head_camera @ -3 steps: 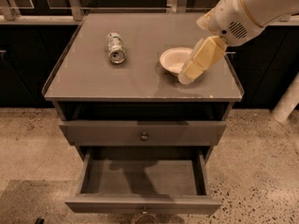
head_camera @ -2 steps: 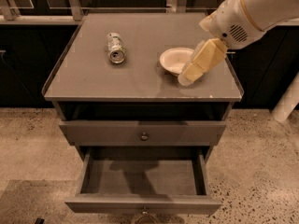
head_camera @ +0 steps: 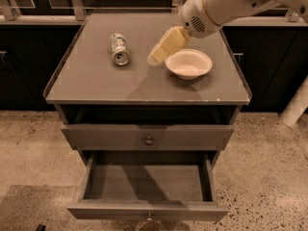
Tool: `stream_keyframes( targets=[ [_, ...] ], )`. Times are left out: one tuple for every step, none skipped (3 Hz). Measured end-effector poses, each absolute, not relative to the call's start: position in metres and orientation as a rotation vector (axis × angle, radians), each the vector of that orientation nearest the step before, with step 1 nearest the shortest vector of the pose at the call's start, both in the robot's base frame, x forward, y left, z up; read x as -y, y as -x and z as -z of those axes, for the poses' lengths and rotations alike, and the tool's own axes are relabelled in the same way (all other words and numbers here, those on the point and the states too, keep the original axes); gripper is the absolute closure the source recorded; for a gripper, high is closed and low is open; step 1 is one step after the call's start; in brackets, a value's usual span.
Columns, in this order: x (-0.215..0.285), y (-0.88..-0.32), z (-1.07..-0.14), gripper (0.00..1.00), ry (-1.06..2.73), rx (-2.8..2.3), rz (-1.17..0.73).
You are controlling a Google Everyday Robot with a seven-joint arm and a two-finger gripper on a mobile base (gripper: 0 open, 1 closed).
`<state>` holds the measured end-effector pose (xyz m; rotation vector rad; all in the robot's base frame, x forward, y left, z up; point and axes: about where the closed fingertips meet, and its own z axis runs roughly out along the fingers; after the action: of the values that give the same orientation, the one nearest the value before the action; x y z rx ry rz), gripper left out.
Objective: Place 7up can into middle drawer
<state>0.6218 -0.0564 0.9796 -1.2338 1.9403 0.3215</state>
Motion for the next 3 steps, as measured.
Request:
stream_keyframes(
  targets=[
    [0.0020, -0.6946, -0.9562, 0.00, 1.189, -1.927, -0.416],
    [-0.0006, -0.6965, -0.9549, 0.00, 1.190, -1.926, -0.420],
    [0.0041, -0.7015, -0.9487, 0.00, 1.132, -1.941, -0.409]
  ],
)
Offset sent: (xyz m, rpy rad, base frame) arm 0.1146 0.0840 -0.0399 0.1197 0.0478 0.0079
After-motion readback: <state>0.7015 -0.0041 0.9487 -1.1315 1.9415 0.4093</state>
